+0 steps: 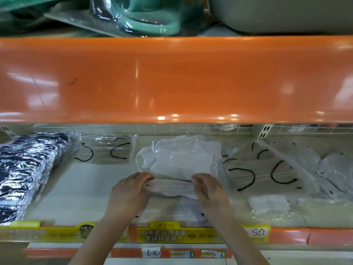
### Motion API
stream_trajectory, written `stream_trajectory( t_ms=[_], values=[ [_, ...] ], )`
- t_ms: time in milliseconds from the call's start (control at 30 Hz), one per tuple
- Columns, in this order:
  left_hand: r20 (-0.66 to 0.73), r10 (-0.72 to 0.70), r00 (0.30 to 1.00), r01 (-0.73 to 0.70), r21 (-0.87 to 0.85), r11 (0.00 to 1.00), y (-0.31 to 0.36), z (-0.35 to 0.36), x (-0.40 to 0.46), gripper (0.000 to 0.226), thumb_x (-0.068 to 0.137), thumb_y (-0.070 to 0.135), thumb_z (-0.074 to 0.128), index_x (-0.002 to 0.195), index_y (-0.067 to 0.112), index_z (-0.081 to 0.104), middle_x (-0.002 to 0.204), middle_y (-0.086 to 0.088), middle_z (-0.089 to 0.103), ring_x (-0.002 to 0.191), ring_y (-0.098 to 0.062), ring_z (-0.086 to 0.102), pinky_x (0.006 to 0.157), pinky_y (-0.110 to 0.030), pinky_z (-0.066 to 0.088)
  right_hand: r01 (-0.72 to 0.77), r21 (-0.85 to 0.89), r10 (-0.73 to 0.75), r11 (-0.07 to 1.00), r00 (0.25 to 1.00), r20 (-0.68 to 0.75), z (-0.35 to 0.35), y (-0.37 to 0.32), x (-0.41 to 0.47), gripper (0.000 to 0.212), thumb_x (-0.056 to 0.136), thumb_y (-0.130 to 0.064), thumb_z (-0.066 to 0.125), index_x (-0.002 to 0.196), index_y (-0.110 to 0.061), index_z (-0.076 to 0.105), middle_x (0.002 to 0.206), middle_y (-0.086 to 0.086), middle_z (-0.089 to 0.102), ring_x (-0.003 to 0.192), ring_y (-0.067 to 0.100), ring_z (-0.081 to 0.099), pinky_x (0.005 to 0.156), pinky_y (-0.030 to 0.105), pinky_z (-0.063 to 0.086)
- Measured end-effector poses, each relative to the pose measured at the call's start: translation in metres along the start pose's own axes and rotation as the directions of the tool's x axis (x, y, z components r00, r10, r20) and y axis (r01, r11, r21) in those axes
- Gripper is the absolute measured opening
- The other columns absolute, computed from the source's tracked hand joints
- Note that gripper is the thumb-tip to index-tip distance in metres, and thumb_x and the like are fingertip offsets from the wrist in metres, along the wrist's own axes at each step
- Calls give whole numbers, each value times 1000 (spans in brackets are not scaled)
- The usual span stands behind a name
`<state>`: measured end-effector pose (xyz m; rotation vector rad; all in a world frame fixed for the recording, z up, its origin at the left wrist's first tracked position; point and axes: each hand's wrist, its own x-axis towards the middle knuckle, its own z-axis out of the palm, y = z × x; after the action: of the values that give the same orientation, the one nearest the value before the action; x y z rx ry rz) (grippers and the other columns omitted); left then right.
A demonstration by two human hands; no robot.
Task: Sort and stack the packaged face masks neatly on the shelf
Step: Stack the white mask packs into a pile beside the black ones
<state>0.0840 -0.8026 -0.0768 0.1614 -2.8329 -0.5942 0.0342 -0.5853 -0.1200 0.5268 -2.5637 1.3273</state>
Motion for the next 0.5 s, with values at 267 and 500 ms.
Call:
stream_trajectory(
  t_ms=[267, 500],
  values=[
    [7, -340, 940, 271, -617, 738, 1, -12, 18, 34, 80, -7, 62, 79, 27, 65, 73, 20, 67, 82, -8, 62, 65, -15, 45, -241, 212, 197, 947, 958, 208, -35, -14, 0, 51, 69, -55, 69, 112, -48, 44, 119, -23, 50, 106, -20, 43, 79, -1, 33],
    [22, -466, 884, 304, -786, 539, 4, -12, 23, 17, 86, 9, 68, 91, 24, 65, 93, -9, 68, 87, -25, 65, 77, -35, 54, -305, 235, 271, 923, 948, 167, -41, -11, 15, 21, 89, -10, 64, 83, -29, 60, 70, -23, 61, 67, -4, 54, 62, 11, 38]
  ],
)
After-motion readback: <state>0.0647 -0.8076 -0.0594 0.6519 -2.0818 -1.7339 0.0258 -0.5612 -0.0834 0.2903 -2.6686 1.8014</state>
